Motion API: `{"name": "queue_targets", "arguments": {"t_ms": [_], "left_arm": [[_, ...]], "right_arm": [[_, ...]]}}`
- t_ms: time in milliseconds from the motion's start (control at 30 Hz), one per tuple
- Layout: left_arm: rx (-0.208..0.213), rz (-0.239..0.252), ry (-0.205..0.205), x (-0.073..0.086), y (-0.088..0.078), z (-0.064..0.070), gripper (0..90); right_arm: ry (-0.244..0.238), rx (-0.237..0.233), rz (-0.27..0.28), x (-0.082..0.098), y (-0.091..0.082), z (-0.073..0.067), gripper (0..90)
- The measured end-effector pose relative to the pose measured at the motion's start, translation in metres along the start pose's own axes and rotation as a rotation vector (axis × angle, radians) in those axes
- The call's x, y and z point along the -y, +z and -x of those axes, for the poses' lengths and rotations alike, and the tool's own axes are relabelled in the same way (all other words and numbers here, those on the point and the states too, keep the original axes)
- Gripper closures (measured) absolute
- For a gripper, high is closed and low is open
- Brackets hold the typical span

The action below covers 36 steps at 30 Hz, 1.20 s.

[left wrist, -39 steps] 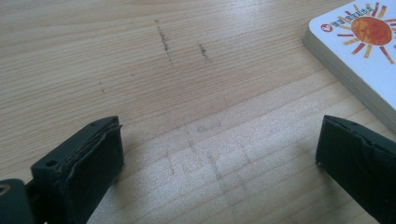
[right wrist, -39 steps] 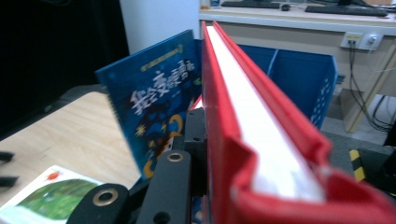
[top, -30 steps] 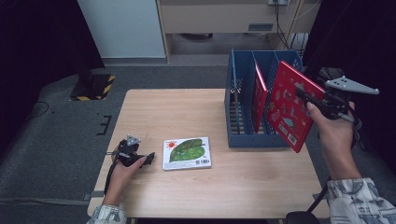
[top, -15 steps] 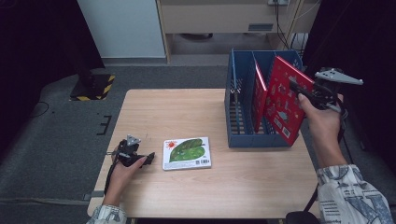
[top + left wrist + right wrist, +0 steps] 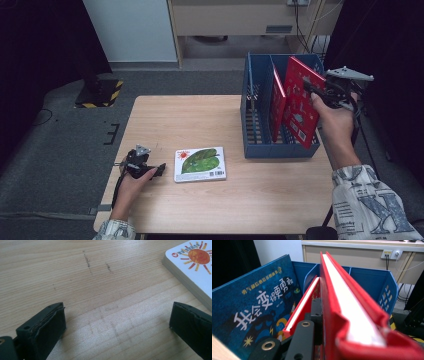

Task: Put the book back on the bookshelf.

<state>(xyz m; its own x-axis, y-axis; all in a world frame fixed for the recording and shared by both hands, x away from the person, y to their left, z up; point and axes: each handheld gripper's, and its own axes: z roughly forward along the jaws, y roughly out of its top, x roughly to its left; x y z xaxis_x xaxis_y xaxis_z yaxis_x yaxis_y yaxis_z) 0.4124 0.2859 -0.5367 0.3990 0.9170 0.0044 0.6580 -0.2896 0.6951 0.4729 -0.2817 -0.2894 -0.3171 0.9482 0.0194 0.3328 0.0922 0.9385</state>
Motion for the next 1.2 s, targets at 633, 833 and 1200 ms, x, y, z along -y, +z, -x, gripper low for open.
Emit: {"name": "queue_targets", "arguments": {"t_ms": [633, 833, 1200], "left_arm": [[-0.005, 0.001, -0.005, 0.0, 0.0, 0.001, 0.0], [-0.004, 0.001, -0.005, 0.0, 0.001, 0.001, 0.0], [-0.004, 0.001, -0.004, 0.0, 0.001, 0.001, 0.0]], "right_arm": [[0.029, 0.03, -0.002, -0.003, 0.029, -0.002, 79.6], [0.049, 0.041, 0.002, -0.004, 0.035, 0.002, 79.5], [0.05, 0.047, 0.005, -0.006, 0.048, -0.003, 79.6]]}}
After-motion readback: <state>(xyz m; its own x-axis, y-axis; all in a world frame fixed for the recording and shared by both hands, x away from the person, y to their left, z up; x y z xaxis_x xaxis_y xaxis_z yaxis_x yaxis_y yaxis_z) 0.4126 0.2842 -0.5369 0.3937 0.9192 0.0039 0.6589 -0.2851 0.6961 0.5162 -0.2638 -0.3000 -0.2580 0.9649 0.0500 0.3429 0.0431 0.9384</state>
